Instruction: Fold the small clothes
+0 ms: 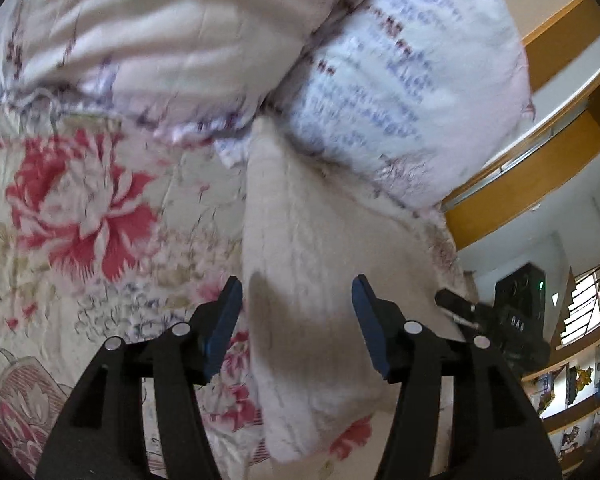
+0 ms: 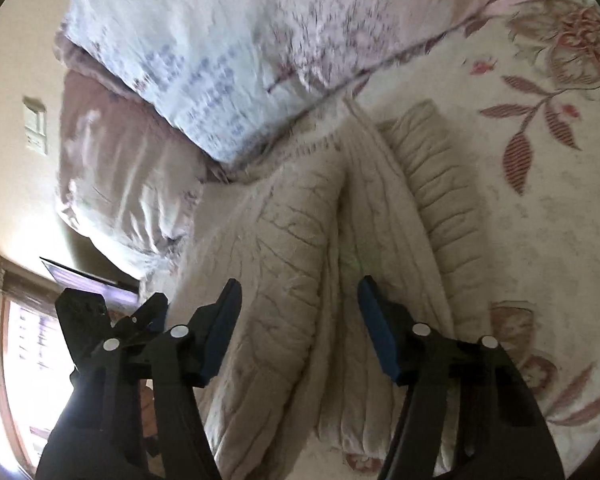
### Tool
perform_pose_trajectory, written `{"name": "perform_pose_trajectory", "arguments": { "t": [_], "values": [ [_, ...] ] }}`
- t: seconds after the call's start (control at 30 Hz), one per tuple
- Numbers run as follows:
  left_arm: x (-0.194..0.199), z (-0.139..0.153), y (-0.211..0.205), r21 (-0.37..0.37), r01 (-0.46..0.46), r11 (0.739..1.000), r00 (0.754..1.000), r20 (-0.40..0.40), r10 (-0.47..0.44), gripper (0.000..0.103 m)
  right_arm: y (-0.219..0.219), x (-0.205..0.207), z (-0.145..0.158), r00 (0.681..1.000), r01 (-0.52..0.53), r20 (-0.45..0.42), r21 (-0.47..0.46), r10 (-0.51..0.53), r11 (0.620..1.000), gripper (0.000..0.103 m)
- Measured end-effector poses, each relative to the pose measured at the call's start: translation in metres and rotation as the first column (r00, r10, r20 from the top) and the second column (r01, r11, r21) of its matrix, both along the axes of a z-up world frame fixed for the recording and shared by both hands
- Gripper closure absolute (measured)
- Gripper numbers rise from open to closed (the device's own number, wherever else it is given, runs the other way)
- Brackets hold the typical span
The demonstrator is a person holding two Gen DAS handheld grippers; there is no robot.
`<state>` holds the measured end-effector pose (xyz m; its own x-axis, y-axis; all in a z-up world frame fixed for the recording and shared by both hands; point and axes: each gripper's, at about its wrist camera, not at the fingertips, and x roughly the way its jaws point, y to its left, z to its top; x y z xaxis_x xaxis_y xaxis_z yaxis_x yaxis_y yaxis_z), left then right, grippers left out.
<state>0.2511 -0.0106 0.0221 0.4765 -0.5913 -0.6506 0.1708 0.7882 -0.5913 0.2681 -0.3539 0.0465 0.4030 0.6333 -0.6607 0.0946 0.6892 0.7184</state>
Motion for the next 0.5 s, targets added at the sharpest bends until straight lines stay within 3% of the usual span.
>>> {"name": "perform_pose_trajectory", "arguments": {
  "t": [0.1,0.17,0.27,0.37,0.5],
  "values": [
    [0.0,-0.012,-0.002,-0.025,0.022,0.999,1.0,-0.02,-0.023,0.047,0.002,0.003,0.001,1.0,-0.018,-0.006,0.01,0.018,1.0,0.046],
    [-0.001,-0.016,-0.002,-0.042,0.033,0.999,0.999,-0.014,-0.034,0.047,-0.002,0.007,-0.001,1.0,-0.014,-0.017,0.063,0.015,0.998,0.062],
    [-0.001,-0.02,-0.003,-0.056,0.048,0.997,0.999,-0.013,-0.049,0.047,-0.003,0.014,0.001,1.0,-0.03,-0.007,0.066,0.03,0.997,0.064],
    [0.0,-0.027,-0.004,-0.089,0.06,0.994,0.997,-0.034,-0.063,0.046,0.003,0.027,-0.01,0.996,-0.037,-0.076,0.065,0.042,0.997,0.064],
    [-0.004,-0.031,0.001,-0.121,0.077,0.99,0.995,-0.05,-0.083,0.046,-0.002,0.038,-0.014,0.993,-0.008,-0.114,0.134,0.023,0.991,0.064]
  ]
}}
